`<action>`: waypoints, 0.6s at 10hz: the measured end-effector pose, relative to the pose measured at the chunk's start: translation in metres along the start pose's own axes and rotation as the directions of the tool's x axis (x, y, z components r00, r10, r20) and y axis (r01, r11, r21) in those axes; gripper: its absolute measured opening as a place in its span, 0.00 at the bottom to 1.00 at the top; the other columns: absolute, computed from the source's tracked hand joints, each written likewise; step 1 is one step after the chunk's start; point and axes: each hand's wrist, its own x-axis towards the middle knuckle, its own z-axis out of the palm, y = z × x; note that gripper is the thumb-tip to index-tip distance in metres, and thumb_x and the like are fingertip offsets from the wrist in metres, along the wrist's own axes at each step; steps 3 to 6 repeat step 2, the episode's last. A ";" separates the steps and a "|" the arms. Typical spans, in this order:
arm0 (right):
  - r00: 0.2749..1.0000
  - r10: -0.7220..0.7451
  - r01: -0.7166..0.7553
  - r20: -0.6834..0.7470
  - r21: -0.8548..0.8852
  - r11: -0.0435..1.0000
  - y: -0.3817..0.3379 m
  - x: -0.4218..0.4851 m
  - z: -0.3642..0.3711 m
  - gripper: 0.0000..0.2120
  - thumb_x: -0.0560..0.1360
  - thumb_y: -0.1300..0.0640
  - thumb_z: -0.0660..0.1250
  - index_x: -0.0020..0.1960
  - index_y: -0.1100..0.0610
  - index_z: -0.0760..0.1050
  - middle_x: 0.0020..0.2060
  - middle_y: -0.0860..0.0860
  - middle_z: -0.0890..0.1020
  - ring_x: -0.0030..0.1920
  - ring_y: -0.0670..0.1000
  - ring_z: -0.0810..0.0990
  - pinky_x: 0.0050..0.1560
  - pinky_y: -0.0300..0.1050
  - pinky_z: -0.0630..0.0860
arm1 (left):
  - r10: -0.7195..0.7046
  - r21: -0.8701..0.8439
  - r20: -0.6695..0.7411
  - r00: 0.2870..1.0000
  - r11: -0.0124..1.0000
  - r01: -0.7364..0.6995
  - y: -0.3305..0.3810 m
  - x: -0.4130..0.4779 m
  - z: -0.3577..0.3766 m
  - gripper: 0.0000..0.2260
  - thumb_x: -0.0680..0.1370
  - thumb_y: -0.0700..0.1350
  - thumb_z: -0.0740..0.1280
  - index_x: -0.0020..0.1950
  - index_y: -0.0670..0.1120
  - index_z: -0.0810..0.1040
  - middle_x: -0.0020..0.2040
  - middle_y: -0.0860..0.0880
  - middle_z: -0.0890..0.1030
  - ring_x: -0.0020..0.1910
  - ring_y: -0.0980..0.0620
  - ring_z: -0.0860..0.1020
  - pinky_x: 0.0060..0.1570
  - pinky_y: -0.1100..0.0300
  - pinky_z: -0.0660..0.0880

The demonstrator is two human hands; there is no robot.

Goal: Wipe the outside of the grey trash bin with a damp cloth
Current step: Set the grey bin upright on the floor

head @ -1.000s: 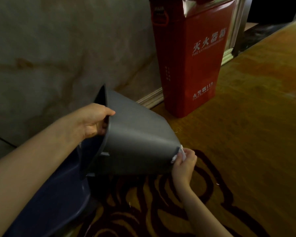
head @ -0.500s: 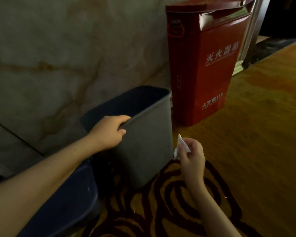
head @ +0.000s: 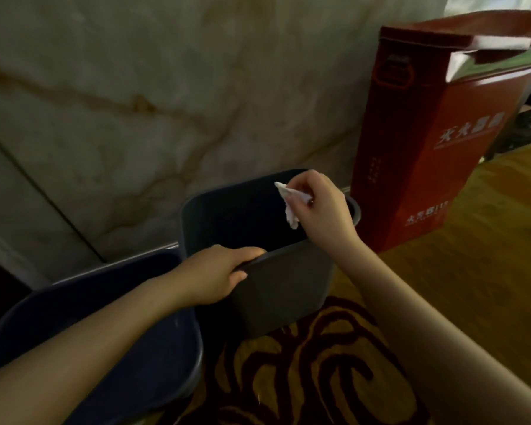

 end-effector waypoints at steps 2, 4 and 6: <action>0.879 0.279 -0.159 0.388 -0.313 0.936 0.016 0.046 0.048 0.03 0.75 0.61 0.63 0.47 0.57 0.74 0.47 0.58 0.80 0.44 0.56 0.79 0.39 0.45 0.75 | -0.127 -0.234 -0.309 0.942 0.971 0.054 0.002 -0.016 -0.016 0.19 0.76 0.56 0.60 0.66 0.56 0.71 0.61 0.53 0.79 0.57 0.56 0.77 0.55 0.61 0.73; 0.879 0.279 -0.159 0.388 -0.313 0.936 0.016 0.046 0.048 0.03 0.75 0.61 0.63 0.47 0.57 0.74 0.47 0.58 0.80 0.44 0.56 0.79 0.39 0.45 0.75 | -0.127 -0.234 -0.309 0.942 0.971 0.054 0.002 -0.016 -0.016 0.19 0.76 0.56 0.60 0.66 0.56 0.71 0.61 0.53 0.79 0.57 0.56 0.77 0.55 0.61 0.73; 0.879 0.279 -0.159 0.388 -0.313 0.936 0.016 0.046 0.048 0.03 0.75 0.61 0.63 0.47 0.57 0.74 0.47 0.58 0.80 0.44 0.56 0.79 0.39 0.45 0.75 | -0.127 -0.234 -0.309 0.942 0.971 0.054 0.002 -0.016 -0.016 0.19 0.76 0.56 0.60 0.66 0.56 0.71 0.61 0.53 0.79 0.57 0.56 0.77 0.55 0.61 0.73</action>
